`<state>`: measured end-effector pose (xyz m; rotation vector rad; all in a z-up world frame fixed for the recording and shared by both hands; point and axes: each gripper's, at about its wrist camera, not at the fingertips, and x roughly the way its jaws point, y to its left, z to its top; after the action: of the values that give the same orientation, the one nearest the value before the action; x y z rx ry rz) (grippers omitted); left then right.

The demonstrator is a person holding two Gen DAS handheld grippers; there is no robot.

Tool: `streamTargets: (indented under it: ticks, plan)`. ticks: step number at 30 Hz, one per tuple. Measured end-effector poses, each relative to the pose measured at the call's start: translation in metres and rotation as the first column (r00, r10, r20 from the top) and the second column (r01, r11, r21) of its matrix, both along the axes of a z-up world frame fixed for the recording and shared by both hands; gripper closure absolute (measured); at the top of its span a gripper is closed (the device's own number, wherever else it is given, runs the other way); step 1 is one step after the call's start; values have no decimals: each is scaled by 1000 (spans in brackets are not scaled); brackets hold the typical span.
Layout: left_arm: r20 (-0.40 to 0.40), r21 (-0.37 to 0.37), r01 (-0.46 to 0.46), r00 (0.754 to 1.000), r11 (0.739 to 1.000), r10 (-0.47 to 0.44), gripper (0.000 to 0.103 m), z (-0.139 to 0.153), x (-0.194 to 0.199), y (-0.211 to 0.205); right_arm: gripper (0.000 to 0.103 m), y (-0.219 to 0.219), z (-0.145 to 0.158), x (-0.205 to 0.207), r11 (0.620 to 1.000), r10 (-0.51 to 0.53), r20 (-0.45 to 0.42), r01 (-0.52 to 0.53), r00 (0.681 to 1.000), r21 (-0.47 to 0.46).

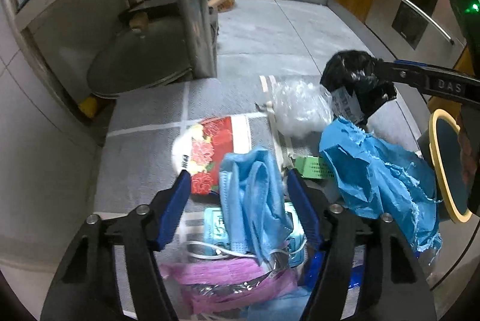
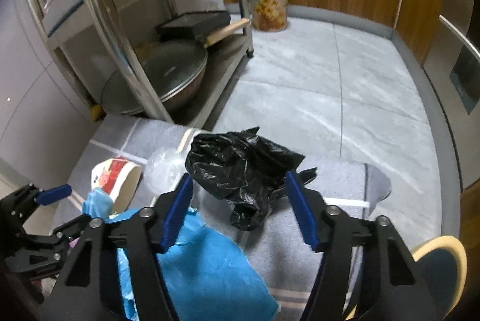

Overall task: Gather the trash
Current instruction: 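Grasp the blue face masks with the left tool while the right tool grasps the black bag, then carry the masks and black bag over the yellow-rimmed bin with both tools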

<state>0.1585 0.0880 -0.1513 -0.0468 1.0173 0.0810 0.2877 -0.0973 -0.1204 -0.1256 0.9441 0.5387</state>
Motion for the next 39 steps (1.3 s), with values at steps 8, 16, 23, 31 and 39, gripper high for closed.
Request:
streamTargets:
  ticks: [8,16,23,31,39]
  plan:
    - [-47,-26,20,999,999,-21,65,-11,6,-1,56,9,-22,10,1000,20,-66,-20,998,-7]
    - [-72,-46,28,997,999,-32,88,-13,6,0,85,6,-25,11,1000,22,-89,-20,996,22]
    - [-29,-37,5,1000,999,-6,94,2,-2,1,89,-1,-10,2,999,2,-41,0,999,42]
    - [107,12,-18,994,1000,16,94,44,-15,-7,90,-22,28,-21,995,-26,40,23,999,93]
    - [300,48,-31,954,998,15,94,105,-33,-25,90,-58,78,-54,985,-80,115,61,990,163]
